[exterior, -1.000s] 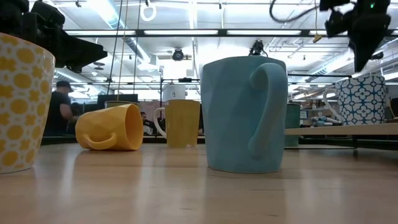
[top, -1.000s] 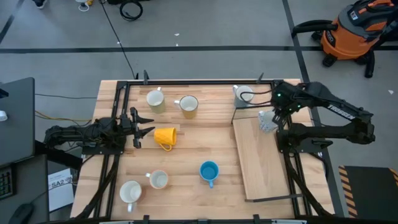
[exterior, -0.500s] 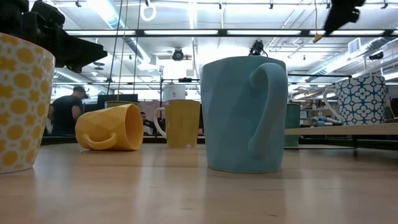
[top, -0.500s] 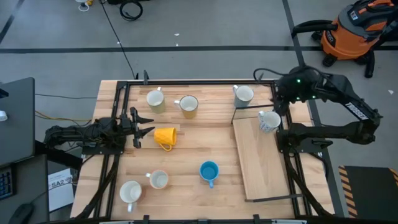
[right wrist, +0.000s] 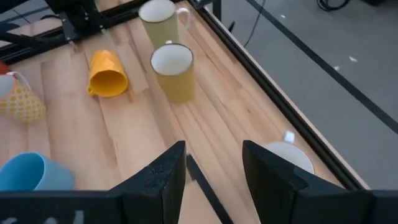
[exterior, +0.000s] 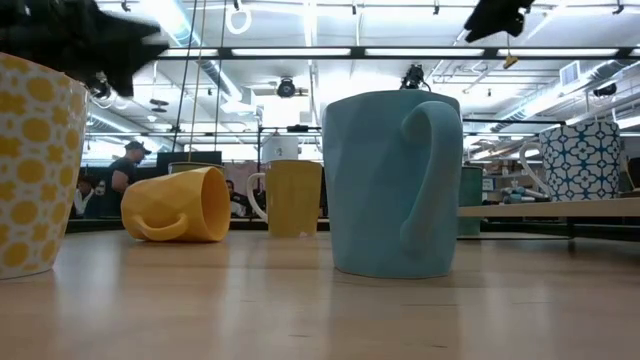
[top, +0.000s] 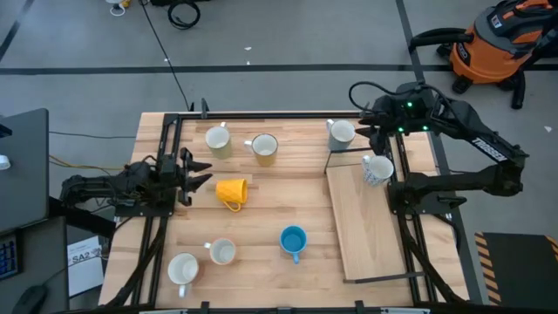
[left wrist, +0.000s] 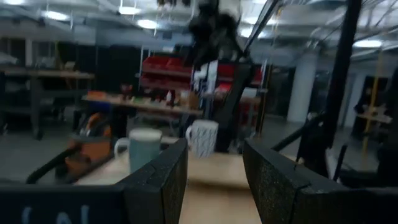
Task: Place coffee mugs
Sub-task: Put the yellow patterned mug on the shelf
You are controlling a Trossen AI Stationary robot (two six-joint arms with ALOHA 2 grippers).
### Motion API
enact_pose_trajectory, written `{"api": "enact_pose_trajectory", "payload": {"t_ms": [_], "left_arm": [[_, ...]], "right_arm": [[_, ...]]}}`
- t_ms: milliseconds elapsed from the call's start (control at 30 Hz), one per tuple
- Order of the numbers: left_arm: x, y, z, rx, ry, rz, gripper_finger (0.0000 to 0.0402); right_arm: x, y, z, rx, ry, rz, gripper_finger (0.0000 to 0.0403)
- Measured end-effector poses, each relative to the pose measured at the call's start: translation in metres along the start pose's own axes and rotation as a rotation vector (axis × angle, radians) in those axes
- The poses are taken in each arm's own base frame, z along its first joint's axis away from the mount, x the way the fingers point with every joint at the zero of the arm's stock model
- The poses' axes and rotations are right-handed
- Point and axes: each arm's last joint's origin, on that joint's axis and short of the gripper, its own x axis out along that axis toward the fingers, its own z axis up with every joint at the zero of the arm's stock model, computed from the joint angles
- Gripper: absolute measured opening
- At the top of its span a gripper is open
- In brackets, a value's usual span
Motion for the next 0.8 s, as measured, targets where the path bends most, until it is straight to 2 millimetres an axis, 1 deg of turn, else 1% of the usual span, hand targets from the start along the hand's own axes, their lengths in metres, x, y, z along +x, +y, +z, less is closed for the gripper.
{"api": "enact_pose_trajectory", "payload": {"t_ms": [67,167,233,300,433,533,700,800], "left_arm": [[0.003,-0.003,0.013,0.031,-0.014,-0.009,0.0162],[0.013,-0.007,0.03,0.065,0.015,-0.025,0.0162],[0.021,-0.012,0.043,0.069,0.035,-0.036,0.0162],[0.032,-0.016,0.053,0.08,0.095,-0.045,0.0162],[0.057,-0.027,0.071,0.079,0.242,-0.065,0.0162],[0.076,-0.037,0.08,0.006,0.388,-0.074,0.0162],[0.099,-0.06,0.087,-0.112,0.683,-0.138,0.0162],[0.109,-0.075,0.088,-0.185,0.848,-0.137,0.0162]], "right_arm": [[0.006,0.001,0.003,-0.008,-0.001,0.009,0.0164],[0.016,0.003,0.006,-0.016,0.022,0.019,0.0164],[0.022,0.004,0.007,-0.02,0.043,0.025,0.0164],[0.028,0.006,0.008,-0.024,0.06,0.031,0.0164],[0.036,0.008,0.009,-0.032,0.087,0.041,0.0164],[0.039,0.01,0.009,-0.038,0.095,0.048,0.0164],[0.038,0.012,0.009,-0.046,0.093,0.058,0.0164],[0.037,0.013,0.009,-0.049,0.092,0.061,0.0164]]}}
